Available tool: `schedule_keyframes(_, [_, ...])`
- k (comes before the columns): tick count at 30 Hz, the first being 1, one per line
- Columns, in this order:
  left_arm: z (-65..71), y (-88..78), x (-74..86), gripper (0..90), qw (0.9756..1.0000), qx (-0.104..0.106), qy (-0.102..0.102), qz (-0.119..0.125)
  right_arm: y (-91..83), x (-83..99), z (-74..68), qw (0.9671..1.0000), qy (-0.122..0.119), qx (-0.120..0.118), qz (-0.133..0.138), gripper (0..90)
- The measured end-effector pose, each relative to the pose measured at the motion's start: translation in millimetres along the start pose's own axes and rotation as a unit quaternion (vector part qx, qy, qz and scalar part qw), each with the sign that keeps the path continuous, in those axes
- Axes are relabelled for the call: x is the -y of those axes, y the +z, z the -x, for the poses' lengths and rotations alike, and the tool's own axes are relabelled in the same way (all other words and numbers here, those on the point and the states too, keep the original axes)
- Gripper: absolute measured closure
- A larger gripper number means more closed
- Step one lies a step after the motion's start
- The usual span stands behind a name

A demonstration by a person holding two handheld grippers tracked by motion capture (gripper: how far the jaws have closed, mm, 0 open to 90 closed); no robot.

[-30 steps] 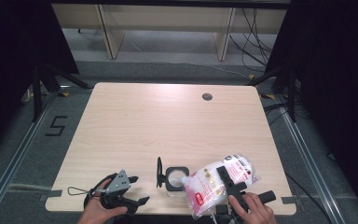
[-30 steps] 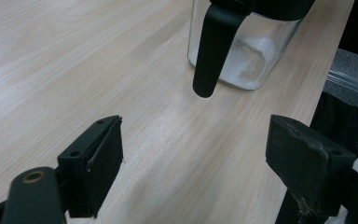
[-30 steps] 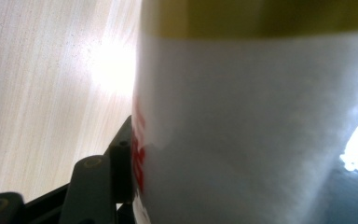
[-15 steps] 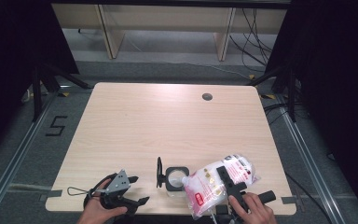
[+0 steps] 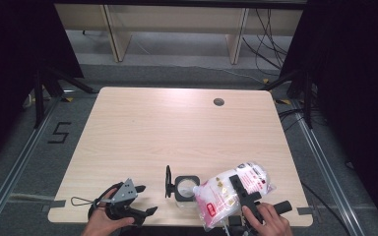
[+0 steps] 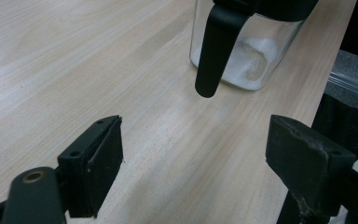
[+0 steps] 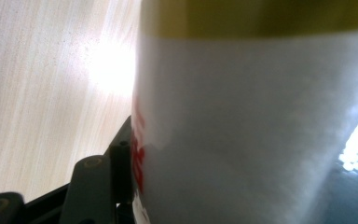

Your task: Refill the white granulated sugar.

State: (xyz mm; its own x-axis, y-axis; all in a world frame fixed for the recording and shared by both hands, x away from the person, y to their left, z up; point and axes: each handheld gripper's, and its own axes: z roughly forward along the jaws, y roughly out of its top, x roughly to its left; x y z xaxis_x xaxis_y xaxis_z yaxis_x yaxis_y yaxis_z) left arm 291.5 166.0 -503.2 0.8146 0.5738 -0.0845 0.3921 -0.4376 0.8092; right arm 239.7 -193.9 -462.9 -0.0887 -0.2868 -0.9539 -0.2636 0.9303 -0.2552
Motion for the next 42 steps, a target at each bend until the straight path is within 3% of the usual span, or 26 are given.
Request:
schedule_keyframes(11, [-0.8,0.6,-0.2,18.4,1.0000,0.000,0.008,0.000,-0.9,-1.5,-1.2,1.0000,0.005,0.000,-0.001,43.3])
schedule_keyframes(16, [0.4,0.0,-0.3,18.4,1.0000,0.002,-0.003,0.001,-1.2,-1.9,-0.4,1.0000,0.000,0.004,-0.001,43.4])
schedule_keyframes(18, [-1.9,-0.9,-0.6,18.5,0.9999,-0.001,0.010,-0.005,-1.3,-1.5,0.9,0.9999,-0.014,0.010,0.003,43.4])
schedule_keyframes(21, [0.2,0.2,-0.2,18.4,1.0000,0.001,-0.003,0.002,-0.9,-1.8,1.7,0.9998,-0.017,0.011,0.004,43.4])
schedule_keyframes(22, [0.3,-0.1,-0.3,18.4,1.0000,0.002,-0.002,0.001,-1.3,-2.3,1.4,0.9998,-0.015,0.010,0.003,43.4])
schedule_keyframes(23, [-2.0,-1.5,-0.9,18.4,0.9999,-0.003,0.012,-0.009,-2.1,-2.1,0.5,0.9998,-0.015,0.012,0.001,43.4])
schedule_keyframes(24, [-1.3,-0.7,-0.7,18.4,1.0000,0.001,0.007,-0.001,-1.6,-2.2,1.6,0.9997,-0.021,0.013,0.006,43.4])
schedule_keyframes(27, [-1.1,-1.5,-0.6,18.4,1.0000,-0.001,0.006,-0.006,-1.6,-2.7,0.1,0.9999,-0.010,0.008,0.001,43.5])
schedule_keyframes(30, [-0.7,-0.7,-0.5,18.5,1.0000,0.000,0.003,0.003,-1.6,-1.9,0.8,0.9998,-0.018,0.012,0.005,43.5])
schedule_keyframes(32, [-1.1,-1.5,-0.8,18.5,1.0000,-0.001,0.007,-0.005,-2.0,-2.2,0.6,0.9998,-0.016,0.011,0.001,43.5])
schedule_keyframes(35, [0.0,-0.1,-0.5,18.5,1.0000,0.002,-0.001,0.007,-1.9,-1.9,1.7,0.9998,-0.012,0.011,0.007,43.5])
schedule_keyframes(42, [-0.8,-0.8,-0.4,18.5,1.0000,0.000,0.004,0.001,-1.5,-1.6,1.2,0.9998,-0.014,0.011,0.004,43.5])
